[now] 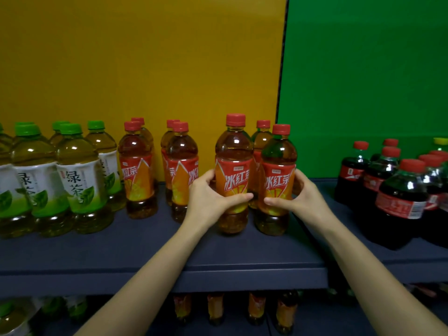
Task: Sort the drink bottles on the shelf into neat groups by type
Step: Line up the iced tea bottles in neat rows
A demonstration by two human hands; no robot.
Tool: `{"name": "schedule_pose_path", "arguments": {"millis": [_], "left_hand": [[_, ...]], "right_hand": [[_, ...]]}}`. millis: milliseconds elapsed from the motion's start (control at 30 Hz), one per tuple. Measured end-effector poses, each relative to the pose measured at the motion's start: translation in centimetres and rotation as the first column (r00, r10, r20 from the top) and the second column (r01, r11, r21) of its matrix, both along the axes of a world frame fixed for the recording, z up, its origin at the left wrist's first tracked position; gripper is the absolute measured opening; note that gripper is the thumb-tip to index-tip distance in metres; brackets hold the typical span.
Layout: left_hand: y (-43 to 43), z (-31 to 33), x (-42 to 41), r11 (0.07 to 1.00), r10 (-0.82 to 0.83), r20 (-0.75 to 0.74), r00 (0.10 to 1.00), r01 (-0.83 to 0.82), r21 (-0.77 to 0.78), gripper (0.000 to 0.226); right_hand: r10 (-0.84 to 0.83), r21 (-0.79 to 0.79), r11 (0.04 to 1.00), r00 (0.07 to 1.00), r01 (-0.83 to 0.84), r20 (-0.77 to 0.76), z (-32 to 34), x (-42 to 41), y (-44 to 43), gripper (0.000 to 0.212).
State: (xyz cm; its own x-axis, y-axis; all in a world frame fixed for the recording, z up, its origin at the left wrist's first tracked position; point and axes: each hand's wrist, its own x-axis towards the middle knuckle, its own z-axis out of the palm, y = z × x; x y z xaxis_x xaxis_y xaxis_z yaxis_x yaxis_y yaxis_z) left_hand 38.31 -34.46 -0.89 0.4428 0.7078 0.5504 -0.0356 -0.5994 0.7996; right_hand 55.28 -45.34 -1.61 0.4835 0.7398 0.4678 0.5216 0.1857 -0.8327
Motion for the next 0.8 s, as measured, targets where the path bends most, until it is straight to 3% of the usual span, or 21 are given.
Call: {"name": "schedule_pose_path", "arguments": {"millis": [167, 700, 800], "left_hand": [[1.1, -0.7, 1.3, 0.997, -0.049, -0.036, 0.998, 0.047, -0.060, 0.068], [2.3, -1.5, 2.7, 0.991, -0.117, -0.118, 0.986, 0.108, -0.077, 0.075], [2.0, -1.3, 2.3, 0.991, -0.123, -0.179, 0.976, 0.111, -0.075, 0.073]], "right_hand": [[0.022, -0.041, 0.999, 1.000, -0.023, -0.011, -0.6, 0.5, 0.2, 0.092], [0.141, -0.089, 0.986, 0.990, -0.139, 0.020, -1.9, 0.8, 1.5, 0.062], [0.103, -0.136, 0.986, 0.991, -0.091, 0.084, -1.7, 0.8, 1.3, 0.076]]}}
